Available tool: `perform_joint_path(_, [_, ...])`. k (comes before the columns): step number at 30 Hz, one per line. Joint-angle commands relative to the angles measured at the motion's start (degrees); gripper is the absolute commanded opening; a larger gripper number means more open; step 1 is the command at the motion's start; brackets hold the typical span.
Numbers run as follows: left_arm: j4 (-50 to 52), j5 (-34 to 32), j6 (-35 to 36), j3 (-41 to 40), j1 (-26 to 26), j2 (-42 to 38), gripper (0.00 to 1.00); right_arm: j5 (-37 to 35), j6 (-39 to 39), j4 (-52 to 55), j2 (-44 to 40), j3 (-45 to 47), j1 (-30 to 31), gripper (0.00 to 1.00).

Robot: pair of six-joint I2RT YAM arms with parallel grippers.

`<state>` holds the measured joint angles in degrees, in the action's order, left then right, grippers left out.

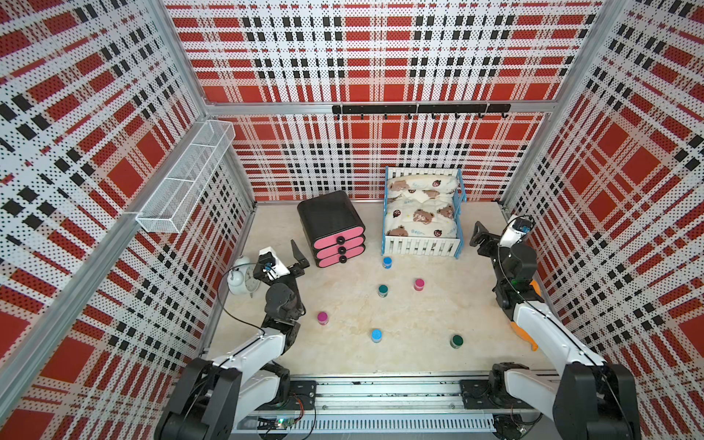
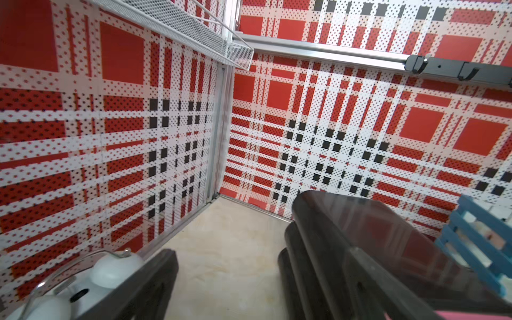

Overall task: Put the paint cans in the drawer according to color
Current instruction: Open the drawer in the storage box.

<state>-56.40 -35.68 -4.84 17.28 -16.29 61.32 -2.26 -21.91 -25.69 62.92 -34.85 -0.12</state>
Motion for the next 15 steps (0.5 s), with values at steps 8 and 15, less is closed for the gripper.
perform_joint_path(8, [40.2,1.6,-14.2,19.4,-2.4,-3.7,0.99,18.3,-10.3,11.0,-1.8,-5.1,7.8,0.84])
perform_joint_path(15, [51.9,11.3,-14.3,28.5,-1.8,-1.2,0.99,11.9,-0.8,13.3,-1.2,-7.5,24.8,0.83])
